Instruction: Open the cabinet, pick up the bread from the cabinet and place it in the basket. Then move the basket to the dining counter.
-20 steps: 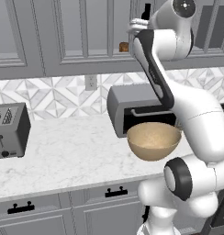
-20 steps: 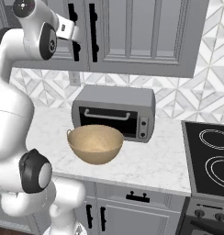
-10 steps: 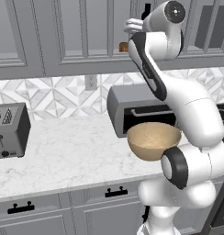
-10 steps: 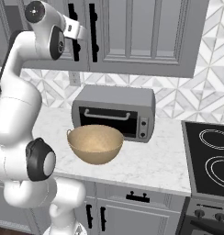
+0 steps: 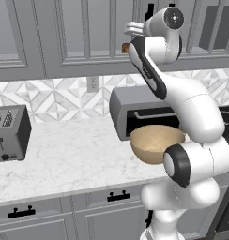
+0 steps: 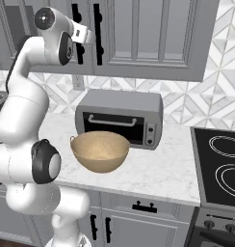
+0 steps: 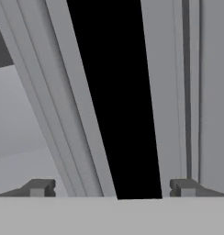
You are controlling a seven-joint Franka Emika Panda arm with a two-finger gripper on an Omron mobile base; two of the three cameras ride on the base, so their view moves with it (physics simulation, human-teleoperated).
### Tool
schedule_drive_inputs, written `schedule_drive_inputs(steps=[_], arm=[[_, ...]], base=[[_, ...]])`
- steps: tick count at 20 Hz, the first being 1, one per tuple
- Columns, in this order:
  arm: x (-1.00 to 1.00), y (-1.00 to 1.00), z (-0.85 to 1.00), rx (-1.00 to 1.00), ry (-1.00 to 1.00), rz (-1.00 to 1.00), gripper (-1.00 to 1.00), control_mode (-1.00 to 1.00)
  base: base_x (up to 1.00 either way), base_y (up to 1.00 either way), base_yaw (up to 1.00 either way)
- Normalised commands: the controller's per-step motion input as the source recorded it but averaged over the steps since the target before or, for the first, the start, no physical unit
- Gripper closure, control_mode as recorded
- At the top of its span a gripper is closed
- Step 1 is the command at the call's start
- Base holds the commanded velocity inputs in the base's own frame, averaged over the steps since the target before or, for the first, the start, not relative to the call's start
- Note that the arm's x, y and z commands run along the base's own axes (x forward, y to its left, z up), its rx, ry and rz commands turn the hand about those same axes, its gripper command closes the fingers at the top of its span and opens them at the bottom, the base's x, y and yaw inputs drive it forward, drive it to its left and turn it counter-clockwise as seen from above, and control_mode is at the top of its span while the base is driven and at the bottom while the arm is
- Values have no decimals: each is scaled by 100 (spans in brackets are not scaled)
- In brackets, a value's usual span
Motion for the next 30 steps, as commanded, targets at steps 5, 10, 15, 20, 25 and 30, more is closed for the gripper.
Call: schedule_drive_inputs(steps=[5,10,15,20,25,30], arm=[[35,-1,-2,6,-1,1,-100,-100],[25,0,-4,6,-7,0,100,-100],[-13,1,4,5,-2,0,100,-100],[-66,0,81,2,3,0,100,-100],[-100,-3,52,2,5,0,100,-100],[-100,2,40,0,0,0,100,-100]], base=[[0,0,0],[0,0,0],[0,0,0],[0,0,0],[0,0,0],[0,0,0]])
